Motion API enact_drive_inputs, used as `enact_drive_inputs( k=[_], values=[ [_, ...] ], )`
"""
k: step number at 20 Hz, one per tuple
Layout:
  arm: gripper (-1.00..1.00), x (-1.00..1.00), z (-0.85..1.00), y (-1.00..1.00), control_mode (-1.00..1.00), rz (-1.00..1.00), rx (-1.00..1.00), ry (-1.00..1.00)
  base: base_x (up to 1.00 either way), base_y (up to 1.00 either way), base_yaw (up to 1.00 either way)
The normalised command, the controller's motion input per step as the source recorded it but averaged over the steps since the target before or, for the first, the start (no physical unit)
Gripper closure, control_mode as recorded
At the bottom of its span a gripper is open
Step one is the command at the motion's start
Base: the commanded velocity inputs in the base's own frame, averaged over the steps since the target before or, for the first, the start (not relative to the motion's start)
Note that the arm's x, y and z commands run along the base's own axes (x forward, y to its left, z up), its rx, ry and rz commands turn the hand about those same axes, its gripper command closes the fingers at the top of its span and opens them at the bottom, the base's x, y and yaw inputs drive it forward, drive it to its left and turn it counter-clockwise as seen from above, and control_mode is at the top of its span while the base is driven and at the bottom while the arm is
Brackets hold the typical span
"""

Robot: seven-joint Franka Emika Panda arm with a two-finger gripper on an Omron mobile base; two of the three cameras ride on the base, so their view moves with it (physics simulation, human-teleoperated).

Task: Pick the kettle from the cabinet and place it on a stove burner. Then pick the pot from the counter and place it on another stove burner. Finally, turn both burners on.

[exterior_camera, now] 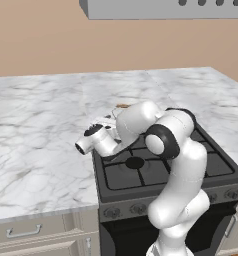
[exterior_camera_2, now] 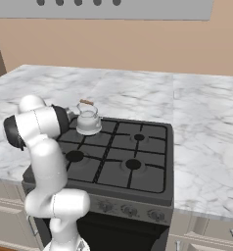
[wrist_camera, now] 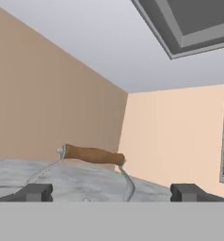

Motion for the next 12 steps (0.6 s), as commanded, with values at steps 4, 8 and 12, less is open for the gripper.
enact_drive_inputs(
  k=[4, 8, 12],
  values=[
    [-1.00, -0.37, 0.41, 0.16, -1.00, -0.06, 0.00, -0.05, 0.00, 0.00, 0.00],
    [-1.00, -0.40, 0.38, 0.14, -1.00, -0.03, 0.00, -0.03, 0.00, 0.00, 0.00],
    [-1.00, -0.49, 0.32, 0.10, -1.00, -0.04, 0.02, 0.00, 0.00, 0.00, 0.00]
  ],
)
